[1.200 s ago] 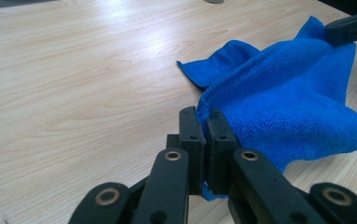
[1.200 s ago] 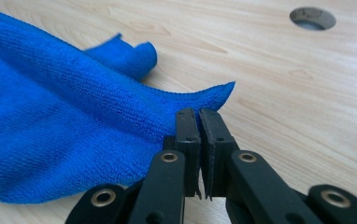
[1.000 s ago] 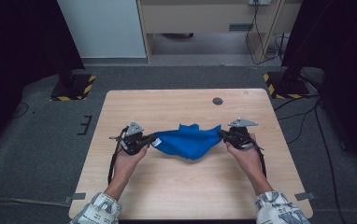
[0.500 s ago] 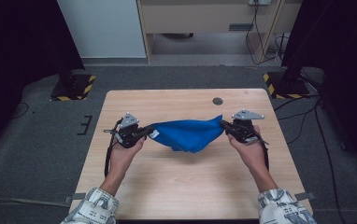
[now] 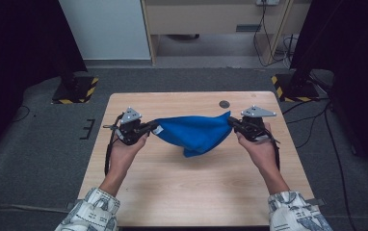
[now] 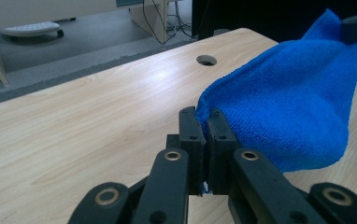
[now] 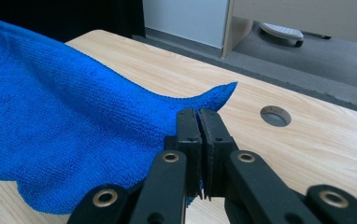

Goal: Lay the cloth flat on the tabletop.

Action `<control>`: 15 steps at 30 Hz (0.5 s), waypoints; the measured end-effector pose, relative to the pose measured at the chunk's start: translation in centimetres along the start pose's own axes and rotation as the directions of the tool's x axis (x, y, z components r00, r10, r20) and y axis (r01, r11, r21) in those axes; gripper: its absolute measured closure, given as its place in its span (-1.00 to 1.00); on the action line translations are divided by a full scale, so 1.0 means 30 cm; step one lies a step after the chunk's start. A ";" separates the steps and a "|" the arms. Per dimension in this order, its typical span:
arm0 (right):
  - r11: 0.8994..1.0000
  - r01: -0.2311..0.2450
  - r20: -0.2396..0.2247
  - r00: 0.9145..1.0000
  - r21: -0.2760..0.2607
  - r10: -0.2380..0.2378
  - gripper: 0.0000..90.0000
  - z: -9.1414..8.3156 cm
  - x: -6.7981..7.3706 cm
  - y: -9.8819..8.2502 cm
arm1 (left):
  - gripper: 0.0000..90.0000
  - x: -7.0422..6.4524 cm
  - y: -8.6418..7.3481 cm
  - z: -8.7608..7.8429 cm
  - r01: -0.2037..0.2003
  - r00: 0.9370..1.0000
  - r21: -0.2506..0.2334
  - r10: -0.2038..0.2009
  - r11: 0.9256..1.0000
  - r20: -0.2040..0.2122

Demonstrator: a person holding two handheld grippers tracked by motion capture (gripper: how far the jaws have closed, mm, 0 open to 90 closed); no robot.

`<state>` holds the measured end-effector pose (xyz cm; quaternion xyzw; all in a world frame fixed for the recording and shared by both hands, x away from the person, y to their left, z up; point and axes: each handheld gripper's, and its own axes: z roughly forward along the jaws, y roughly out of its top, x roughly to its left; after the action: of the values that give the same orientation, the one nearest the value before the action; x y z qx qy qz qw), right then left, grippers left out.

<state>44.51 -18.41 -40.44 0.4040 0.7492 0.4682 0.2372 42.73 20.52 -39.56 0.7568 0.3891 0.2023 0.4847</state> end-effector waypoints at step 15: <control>0.999 0.008 0.004 1.000 -0.048 -0.008 0.96 -0.041 0.004 0.072 | 0.93 -0.004 0.047 -0.039 -0.010 1.000 -0.032 0.010 0.999 -0.001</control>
<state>44.36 -18.42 -37.95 0.3961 0.7390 0.4842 0.2501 42.42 20.77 -37.77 0.7507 0.3824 0.2112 0.4956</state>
